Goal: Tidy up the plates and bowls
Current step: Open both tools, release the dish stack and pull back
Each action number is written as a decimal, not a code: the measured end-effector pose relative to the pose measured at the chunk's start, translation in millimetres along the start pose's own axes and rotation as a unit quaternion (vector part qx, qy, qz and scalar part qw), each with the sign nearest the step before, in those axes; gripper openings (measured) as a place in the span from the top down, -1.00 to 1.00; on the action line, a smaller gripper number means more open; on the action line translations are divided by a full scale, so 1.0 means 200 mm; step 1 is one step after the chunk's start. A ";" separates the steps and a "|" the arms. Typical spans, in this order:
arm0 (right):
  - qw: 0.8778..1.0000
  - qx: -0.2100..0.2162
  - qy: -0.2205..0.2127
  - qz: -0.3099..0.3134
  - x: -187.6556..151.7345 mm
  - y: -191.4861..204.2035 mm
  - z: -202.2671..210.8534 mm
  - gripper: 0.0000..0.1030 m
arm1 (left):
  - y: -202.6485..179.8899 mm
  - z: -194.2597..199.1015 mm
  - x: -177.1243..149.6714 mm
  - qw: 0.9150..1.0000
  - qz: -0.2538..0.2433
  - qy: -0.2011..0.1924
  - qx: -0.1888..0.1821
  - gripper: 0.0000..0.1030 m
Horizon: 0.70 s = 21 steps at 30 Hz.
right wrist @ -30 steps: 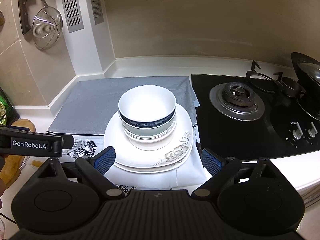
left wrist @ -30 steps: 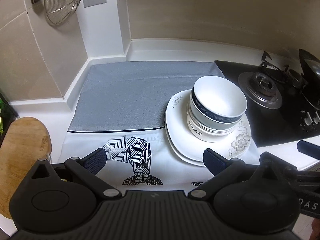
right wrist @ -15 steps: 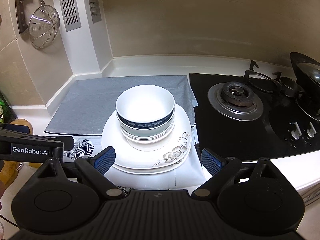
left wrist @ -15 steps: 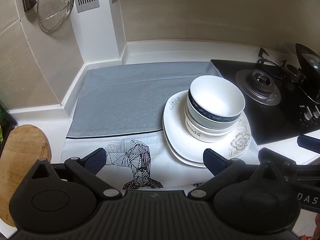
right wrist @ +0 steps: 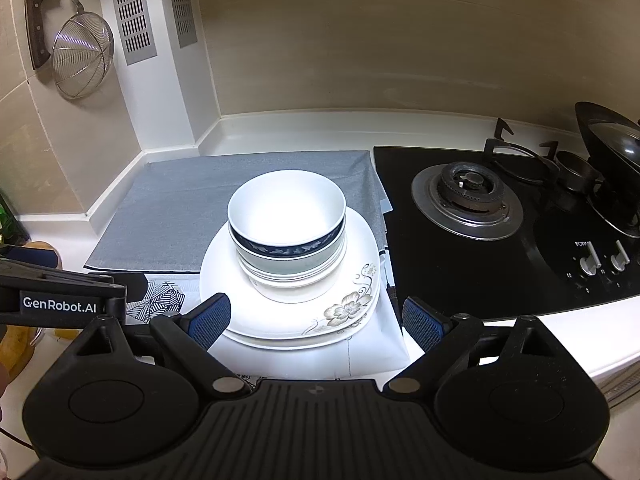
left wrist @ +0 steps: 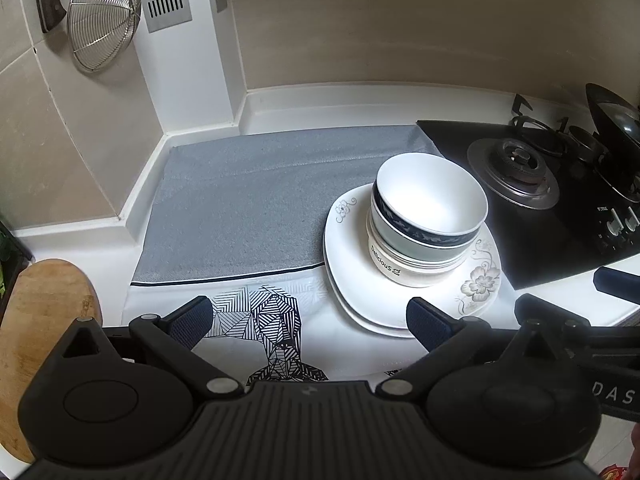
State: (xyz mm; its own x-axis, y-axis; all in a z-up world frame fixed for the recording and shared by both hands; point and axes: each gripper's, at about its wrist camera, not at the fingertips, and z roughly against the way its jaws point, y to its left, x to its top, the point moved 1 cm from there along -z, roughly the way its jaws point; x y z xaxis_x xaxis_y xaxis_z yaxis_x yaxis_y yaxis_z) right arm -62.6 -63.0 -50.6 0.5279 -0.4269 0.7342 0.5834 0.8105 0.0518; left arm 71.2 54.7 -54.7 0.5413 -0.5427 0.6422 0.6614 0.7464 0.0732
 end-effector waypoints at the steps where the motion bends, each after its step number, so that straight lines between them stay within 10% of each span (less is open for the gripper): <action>1: 1.000 0.000 0.000 0.000 0.00 0.00 0.00 -0.82 | 0.00 0.00 0.00 1.000 0.000 0.000 0.000 -0.99; 21: 1.000 -0.009 -0.001 0.001 0.01 0.02 -0.01 -0.82 | 0.00 -0.02 0.01 1.000 -0.009 -0.001 -0.015 -0.99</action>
State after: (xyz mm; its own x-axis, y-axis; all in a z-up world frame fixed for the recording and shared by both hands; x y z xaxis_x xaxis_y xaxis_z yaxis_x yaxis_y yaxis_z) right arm -59.2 -61.6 -50.4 0.5277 -0.4240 0.7361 0.5928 0.8045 0.0384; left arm 74.5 51.9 -56.4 0.5280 -0.5554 0.6424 0.6864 0.7245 0.0622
